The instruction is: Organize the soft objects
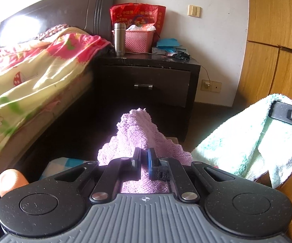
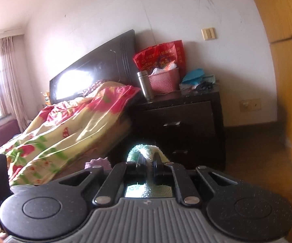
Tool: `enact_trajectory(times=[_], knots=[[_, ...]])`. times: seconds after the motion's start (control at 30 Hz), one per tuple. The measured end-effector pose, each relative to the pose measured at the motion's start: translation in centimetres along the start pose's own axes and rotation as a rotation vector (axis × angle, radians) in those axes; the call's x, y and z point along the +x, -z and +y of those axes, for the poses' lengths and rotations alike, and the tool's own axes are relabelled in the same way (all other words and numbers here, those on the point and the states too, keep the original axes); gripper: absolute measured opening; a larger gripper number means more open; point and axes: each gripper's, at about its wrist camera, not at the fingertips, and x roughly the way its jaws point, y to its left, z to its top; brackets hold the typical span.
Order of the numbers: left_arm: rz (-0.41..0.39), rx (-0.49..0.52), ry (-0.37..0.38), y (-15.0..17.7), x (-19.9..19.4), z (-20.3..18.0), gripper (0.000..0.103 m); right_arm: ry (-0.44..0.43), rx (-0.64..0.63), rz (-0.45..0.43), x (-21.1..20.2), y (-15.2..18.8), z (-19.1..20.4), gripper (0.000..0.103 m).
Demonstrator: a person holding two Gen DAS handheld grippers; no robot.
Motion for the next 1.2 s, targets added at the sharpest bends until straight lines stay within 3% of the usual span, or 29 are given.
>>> enact_trajectory(times=[0.3, 0.7, 0.9, 1.0, 1.03, 1.1, 1.13, 1.17, 1.2], knots=[[0.012, 0.026, -0.031, -0.1, 1.6, -0.5, 0.002, 0.034, -0.053, -0.001, 1.8, -0.4, 0.4, 0.000], [0.066, 0.024, -0.049, 0.1, 4.3, -0.2, 0.002, 0.072, -0.059, 0.088, 5.7, 1.2, -0.6, 0.000], [0.107, 0.044, -0.068, 0.9, 6.1, 0.1, 0.004, 0.107, -0.064, 0.173, 8.3, 3.0, -1.7, 0.000], [0.128, 0.048, -0.074, 1.3, 6.8, 0.2, 0.020, 0.125, -0.053, 0.218, 9.8, 4.0, -2.4, 0.000], [0.130, 0.048, -0.087, 1.5, 6.9, 0.2, 0.031, 0.133, -0.051, 0.240, 10.2, 4.4, -2.7, 0.000], [0.134, 0.079, -0.100, 1.8, 7.2, 0.0, 0.041, 0.144, -0.025, 0.292, 11.1, 5.1, -3.3, 0.019], [0.141, 0.085, -0.108, 1.9, 7.3, -0.1, 0.047, 0.148, -0.024, 0.313, 11.3, 5.3, -3.3, 0.039], [0.142, 0.083, -0.110, 1.9, 7.3, -0.1, 0.058, 0.153, -0.033, 0.315, 11.3, 5.4, -3.3, 0.047], [0.143, 0.079, -0.108, 1.8, 7.3, -0.1, 0.065, 0.160, -0.049, 0.305, 11.2, 5.4, -3.1, 0.048]])
